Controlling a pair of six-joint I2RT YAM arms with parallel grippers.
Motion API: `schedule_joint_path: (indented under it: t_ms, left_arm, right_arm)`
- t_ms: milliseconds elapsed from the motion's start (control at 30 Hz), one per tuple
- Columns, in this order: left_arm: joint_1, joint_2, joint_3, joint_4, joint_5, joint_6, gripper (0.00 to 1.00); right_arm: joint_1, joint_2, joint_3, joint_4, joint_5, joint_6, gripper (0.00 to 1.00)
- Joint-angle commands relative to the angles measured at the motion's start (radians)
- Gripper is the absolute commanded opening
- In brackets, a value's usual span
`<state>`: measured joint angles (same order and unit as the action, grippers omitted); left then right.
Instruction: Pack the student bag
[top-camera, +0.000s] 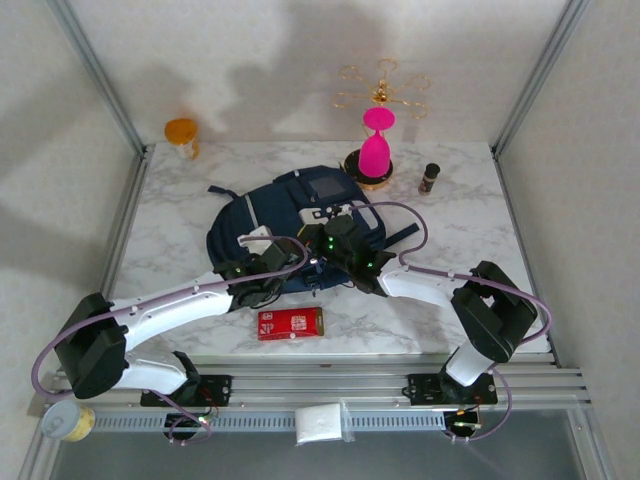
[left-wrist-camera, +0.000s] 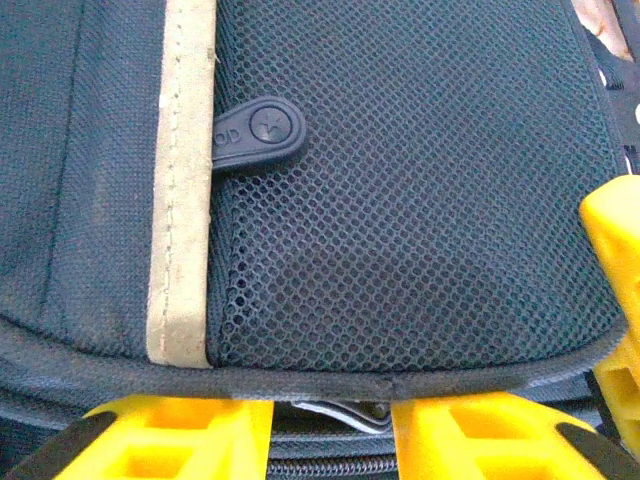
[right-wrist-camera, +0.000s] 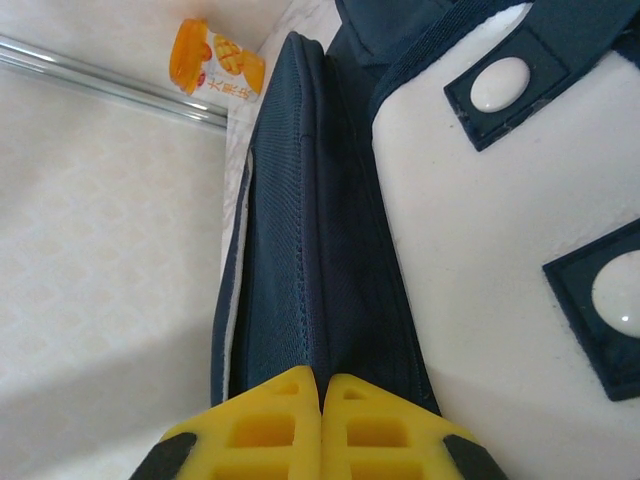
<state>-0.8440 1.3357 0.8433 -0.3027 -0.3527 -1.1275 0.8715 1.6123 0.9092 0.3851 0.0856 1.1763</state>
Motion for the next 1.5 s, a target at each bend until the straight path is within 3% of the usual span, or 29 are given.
schedule_joint_path:
  t_ms: [0, 267, 567, 767, 1000, 1100, 1200, 1467]
  left_arm:
    - [0.017, -0.017, -0.01, 0.155, -0.148, -0.459, 0.39]
    - [0.017, -0.019, -0.038, 0.26, -0.233, -0.505, 0.17]
    - [0.017, -0.061, -0.048, 0.249, -0.223, -0.427, 0.04]
    - [0.017, -0.105, -0.056, 0.199, -0.132, -0.342, 0.02]
    - [0.042, -0.112, -0.006, -0.031, -0.01, -0.147, 0.01]
    - [0.049, -0.102, 0.011, -0.151, -0.008, -0.069, 0.01]
    - [0.055, -0.098, 0.03, -0.277, -0.075, -0.028, 0.0]
    - [0.132, -0.105, 0.007, -0.304, -0.015, 0.209, 0.01]
  right_arm:
    - [0.042, -0.012, -0.002, 0.103, -0.069, 0.024, 0.0]
    - [0.053, -0.014, -0.009, 0.112, -0.063, 0.039, 0.0]
    - [0.05, -0.02, 0.003, 0.083, -0.051, 0.005, 0.0]
    - [0.029, -0.036, 0.01, 0.062, -0.064, -0.016, 0.0]
    - [-0.012, -0.061, 0.016, 0.031, -0.156, -0.029, 0.0]
    - [-0.026, -0.076, 0.017, 0.007, -0.171, -0.042, 0.0]
    - [-0.038, -0.081, 0.03, -0.015, -0.192, -0.066, 0.0]
    - [-0.056, -0.07, 0.066, -0.048, -0.248, -0.1, 0.0]
